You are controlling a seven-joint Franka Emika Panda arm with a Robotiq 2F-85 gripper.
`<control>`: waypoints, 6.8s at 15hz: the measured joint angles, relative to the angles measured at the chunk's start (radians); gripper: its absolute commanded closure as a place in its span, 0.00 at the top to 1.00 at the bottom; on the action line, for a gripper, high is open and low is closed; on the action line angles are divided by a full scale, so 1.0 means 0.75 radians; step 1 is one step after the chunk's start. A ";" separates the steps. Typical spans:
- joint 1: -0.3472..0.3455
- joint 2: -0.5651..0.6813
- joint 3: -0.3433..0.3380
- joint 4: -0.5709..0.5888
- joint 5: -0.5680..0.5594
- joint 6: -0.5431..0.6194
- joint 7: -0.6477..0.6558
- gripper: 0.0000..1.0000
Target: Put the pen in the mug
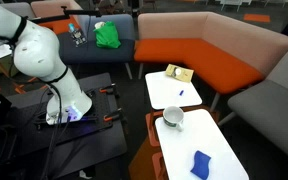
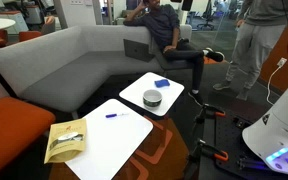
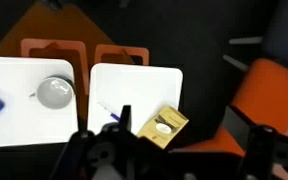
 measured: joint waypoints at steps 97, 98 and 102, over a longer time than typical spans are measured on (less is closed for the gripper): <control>-0.068 2.363 -0.057 1.560 -0.484 0.616 0.044 0.05; -0.055 2.348 -0.083 1.536 -0.484 0.617 0.116 0.05; 0.023 2.290 -0.201 1.425 -0.484 0.630 0.415 0.05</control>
